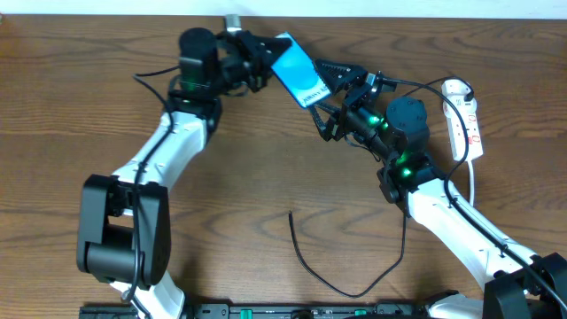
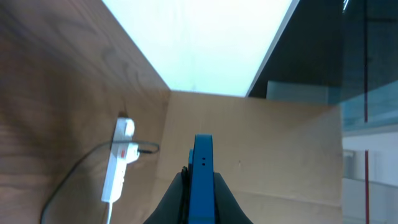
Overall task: Plug charger to phone and switch on socket
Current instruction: 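Move the phone to the upper left with the left gripper, releasing right, then lower the right gripper over the black cable's USB-C plug end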
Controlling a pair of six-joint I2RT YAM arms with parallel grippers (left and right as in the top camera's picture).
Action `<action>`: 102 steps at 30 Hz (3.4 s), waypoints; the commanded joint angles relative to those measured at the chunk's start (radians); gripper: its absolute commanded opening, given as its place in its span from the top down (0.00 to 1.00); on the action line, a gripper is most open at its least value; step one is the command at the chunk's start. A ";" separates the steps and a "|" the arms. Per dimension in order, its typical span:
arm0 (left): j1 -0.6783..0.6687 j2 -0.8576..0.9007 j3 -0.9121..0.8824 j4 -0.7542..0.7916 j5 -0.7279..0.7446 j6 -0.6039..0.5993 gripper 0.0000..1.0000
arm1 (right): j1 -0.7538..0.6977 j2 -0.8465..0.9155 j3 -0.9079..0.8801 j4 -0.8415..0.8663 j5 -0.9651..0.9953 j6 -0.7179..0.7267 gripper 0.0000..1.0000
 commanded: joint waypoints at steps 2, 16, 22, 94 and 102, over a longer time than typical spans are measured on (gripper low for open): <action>0.082 -0.028 0.009 0.015 0.080 0.009 0.92 | 0.008 -0.007 0.018 0.002 -0.009 -0.012 0.01; 0.381 -0.028 0.009 0.015 0.521 0.183 0.93 | 0.006 -0.007 0.045 -0.038 -0.095 -0.530 0.01; 0.454 -0.028 0.009 0.016 0.626 0.283 0.92 | 0.015 -0.005 0.283 -0.602 -0.073 -0.863 0.01; 0.496 -0.028 0.009 0.016 0.696 0.426 0.93 | 0.513 0.348 0.254 -1.337 0.345 -0.942 0.13; 0.496 -0.028 0.009 0.016 0.697 0.426 0.93 | 0.513 0.356 0.254 -1.341 0.345 -0.943 0.14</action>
